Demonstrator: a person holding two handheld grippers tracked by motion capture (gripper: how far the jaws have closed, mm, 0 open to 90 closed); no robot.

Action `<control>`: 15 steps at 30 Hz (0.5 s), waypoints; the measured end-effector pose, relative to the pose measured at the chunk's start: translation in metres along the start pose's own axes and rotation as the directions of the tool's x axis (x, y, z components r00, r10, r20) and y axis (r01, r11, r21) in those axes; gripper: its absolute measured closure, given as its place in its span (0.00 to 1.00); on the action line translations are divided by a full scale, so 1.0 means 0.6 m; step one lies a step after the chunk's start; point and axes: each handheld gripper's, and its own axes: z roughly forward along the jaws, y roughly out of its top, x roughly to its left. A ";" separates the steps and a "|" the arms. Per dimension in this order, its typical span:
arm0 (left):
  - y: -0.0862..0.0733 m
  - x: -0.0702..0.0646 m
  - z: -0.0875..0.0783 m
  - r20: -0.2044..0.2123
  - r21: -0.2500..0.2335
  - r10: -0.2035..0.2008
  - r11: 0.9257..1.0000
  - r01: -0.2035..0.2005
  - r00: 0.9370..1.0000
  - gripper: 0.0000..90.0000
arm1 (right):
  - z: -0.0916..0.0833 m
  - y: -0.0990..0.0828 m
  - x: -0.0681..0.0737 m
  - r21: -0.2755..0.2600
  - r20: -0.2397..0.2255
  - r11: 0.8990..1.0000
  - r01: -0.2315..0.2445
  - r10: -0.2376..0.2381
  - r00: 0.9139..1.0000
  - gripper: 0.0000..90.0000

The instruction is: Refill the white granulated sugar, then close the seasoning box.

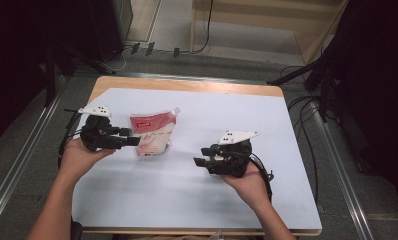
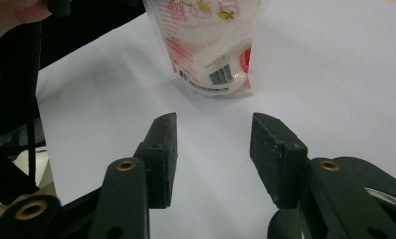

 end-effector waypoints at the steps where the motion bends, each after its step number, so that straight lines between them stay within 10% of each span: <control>1: 0.000 0.002 -0.001 0.000 0.001 0.001 1.000 -0.001 1.000 0.54 | -0.002 0.001 -0.001 0.001 -0.001 1.000 -0.003 0.003 1.000 0.61; 15: -0.007 0.011 -0.004 -0.015 0.017 -0.015 1.000 0.015 1.000 0.54 | -0.040 0.017 -0.018 -0.003 0.012 0.999 -0.044 0.044 0.999 0.67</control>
